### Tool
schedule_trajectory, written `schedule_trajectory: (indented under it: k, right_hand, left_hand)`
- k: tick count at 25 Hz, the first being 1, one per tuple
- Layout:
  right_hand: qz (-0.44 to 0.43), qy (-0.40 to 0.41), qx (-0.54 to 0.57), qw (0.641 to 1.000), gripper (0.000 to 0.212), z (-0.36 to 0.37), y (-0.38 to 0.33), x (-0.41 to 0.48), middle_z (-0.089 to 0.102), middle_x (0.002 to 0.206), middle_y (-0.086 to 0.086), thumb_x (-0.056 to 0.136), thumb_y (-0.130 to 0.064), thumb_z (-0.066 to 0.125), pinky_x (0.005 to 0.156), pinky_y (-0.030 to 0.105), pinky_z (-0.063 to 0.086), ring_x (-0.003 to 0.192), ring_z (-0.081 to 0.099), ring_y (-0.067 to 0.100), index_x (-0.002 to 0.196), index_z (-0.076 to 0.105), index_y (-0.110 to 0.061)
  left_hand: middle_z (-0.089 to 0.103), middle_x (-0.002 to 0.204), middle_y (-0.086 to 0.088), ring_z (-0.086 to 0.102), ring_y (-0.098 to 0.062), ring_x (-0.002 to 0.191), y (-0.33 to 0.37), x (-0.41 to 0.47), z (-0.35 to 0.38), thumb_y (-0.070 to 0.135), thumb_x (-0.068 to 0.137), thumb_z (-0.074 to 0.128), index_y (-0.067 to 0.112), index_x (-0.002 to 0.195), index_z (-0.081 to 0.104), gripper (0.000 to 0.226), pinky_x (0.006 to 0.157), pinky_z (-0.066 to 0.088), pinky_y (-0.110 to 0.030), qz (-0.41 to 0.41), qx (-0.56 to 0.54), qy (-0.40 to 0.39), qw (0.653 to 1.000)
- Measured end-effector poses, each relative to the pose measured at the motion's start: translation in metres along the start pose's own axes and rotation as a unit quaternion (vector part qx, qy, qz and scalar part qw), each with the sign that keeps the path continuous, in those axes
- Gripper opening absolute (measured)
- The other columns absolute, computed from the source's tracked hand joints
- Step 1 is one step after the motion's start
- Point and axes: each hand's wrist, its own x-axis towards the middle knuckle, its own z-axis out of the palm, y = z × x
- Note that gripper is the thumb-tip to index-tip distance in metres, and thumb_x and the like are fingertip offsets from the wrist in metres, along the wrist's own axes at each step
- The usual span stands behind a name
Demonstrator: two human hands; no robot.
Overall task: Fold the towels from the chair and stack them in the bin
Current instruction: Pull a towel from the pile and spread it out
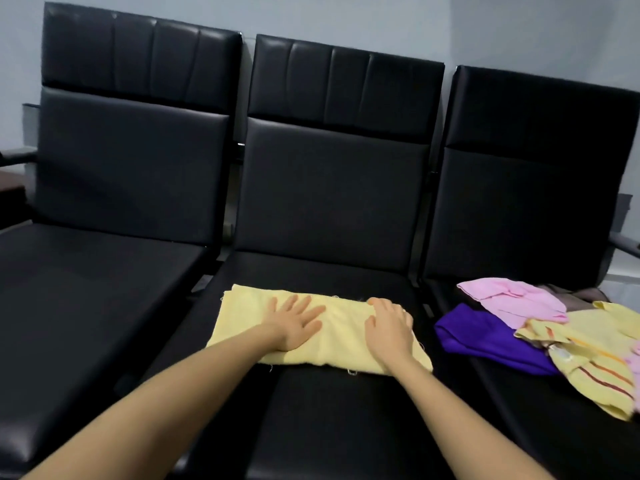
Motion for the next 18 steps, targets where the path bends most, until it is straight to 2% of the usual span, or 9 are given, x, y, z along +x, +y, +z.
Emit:
schedule_trajectory:
  k: [5, 7, 8, 9, 11, 13, 14, 16, 18]
  right_hand:
    - [-0.031, 0.02, -0.003, 0.999, 0.037, 0.005, -0.028, -0.02, 0.049, 0.129, -0.003, 0.09, -0.016, 0.043, 0.101, 0.031, 0.023, 0.122, 0.04, 0.018, 0.126, 0.049, -0.021]
    - [0.039, -0.007, 0.026, 0.999, 0.033, 0.0, -0.035, -0.02, 0.046, 0.131, 0.002, 0.092, -0.02, 0.044, 0.101, 0.034, 0.028, 0.123, 0.039, 0.022, 0.125, 0.046, -0.017]
    - [0.084, -0.031, 0.051, 0.995, 0.033, -0.002, -0.036, -0.02, 0.044, 0.133, 0.006, 0.093, -0.022, 0.044, 0.102, 0.036, 0.03, 0.124, 0.038, 0.025, 0.125, 0.044, -0.014]
    - [0.125, -0.062, 0.072, 0.988, 0.036, -0.006, -0.036, -0.02, 0.041, 0.136, 0.01, 0.093, -0.022, 0.044, 0.102, 0.037, 0.032, 0.126, 0.037, 0.027, 0.127, 0.041, -0.011]
    - [0.198, -0.119, 0.089, 0.969, 0.046, -0.014, -0.03, -0.019, 0.034, 0.142, 0.015, 0.094, -0.021, 0.044, 0.102, 0.039, 0.034, 0.13, 0.035, 0.031, 0.135, 0.032, -0.005]
    - [0.249, -0.157, 0.072, 0.953, 0.047, -0.024, -0.019, -0.015, 0.035, 0.141, 0.018, 0.093, -0.017, 0.044, 0.096, 0.037, 0.039, 0.127, 0.04, 0.032, 0.137, 0.033, -0.003]
    - [0.258, -0.171, 0.064, 0.949, 0.041, -0.027, -0.013, -0.013, 0.044, 0.133, 0.018, 0.092, -0.015, 0.045, 0.088, 0.035, 0.043, 0.118, 0.048, 0.032, 0.131, 0.042, -0.004]
    - [0.26, -0.218, 0.085, 0.937, 0.016, -0.029, -0.006, -0.013, 0.059, 0.093, 0.013, 0.087, -0.012, 0.05, 0.066, 0.031, 0.044, 0.079, 0.058, 0.024, 0.1, 0.057, -0.006]
    - [0.287, -0.269, 0.141, 0.908, 0.012, -0.031, -0.008, -0.015, 0.05, 0.066, 0.006, 0.085, -0.011, 0.054, 0.047, 0.021, 0.035, 0.053, 0.043, 0.014, 0.074, 0.053, -0.007]
  left_hand:
    - [-0.016, 0.158, -0.005, -0.018, -0.034, 0.144, 0.045, -0.019, 0.002, 0.049, 0.099, 0.01, 0.029, 0.151, -0.006, 0.058, 0.11, -0.012, -0.062, -0.225, -0.121, -0.004, 0.967]
    - [-0.008, 0.158, -0.013, -0.009, -0.039, 0.144, 0.064, -0.038, -0.003, 0.051, 0.099, 0.017, 0.02, 0.152, 0.0, 0.064, 0.114, -0.001, -0.056, -0.218, -0.18, -0.073, 0.956]
    - [0.007, 0.157, -0.017, 0.008, -0.039, 0.144, 0.066, -0.049, -0.007, 0.049, 0.099, 0.022, 0.014, 0.151, 0.013, 0.064, 0.114, 0.013, -0.05, -0.189, -0.185, -0.1, 0.959]
    - [0.029, 0.15, -0.018, 0.03, -0.037, 0.137, 0.062, -0.058, -0.015, 0.046, 0.099, 0.028, 0.009, 0.144, 0.032, 0.058, 0.109, 0.028, -0.043, -0.16, -0.166, -0.096, 0.968]
    - [0.061, 0.113, -0.013, 0.059, -0.029, 0.104, 0.043, -0.063, -0.031, 0.035, 0.098, 0.036, 0.007, 0.113, 0.058, 0.039, 0.086, 0.046, -0.033, -0.134, -0.108, 0.011, 0.985]
    - [0.059, 0.086, -0.006, 0.057, -0.025, 0.08, 0.022, -0.058, -0.034, 0.026, 0.094, 0.043, 0.009, 0.089, 0.055, 0.022, 0.067, 0.044, -0.029, -0.145, -0.122, 0.093, 0.977]
    - [0.056, 0.079, -0.005, 0.054, -0.024, 0.074, 0.016, -0.054, -0.032, 0.022, 0.093, 0.045, 0.008, 0.085, 0.052, 0.017, 0.061, 0.041, -0.027, -0.15, -0.158, 0.107, 0.97]
    - [0.05, 0.064, -0.005, 0.048, -0.02, 0.056, 0.009, -0.043, -0.025, 0.015, 0.088, 0.049, 0.006, 0.074, 0.048, 0.017, 0.049, 0.036, -0.023, -0.174, -0.287, 0.083, 0.938]
    - [0.047, 0.059, -0.006, 0.04, -0.017, 0.046, 0.006, -0.035, -0.025, 0.013, 0.085, 0.054, 0.006, 0.069, 0.048, 0.018, 0.045, 0.032, -0.021, -0.199, -0.368, 0.069, 0.905]
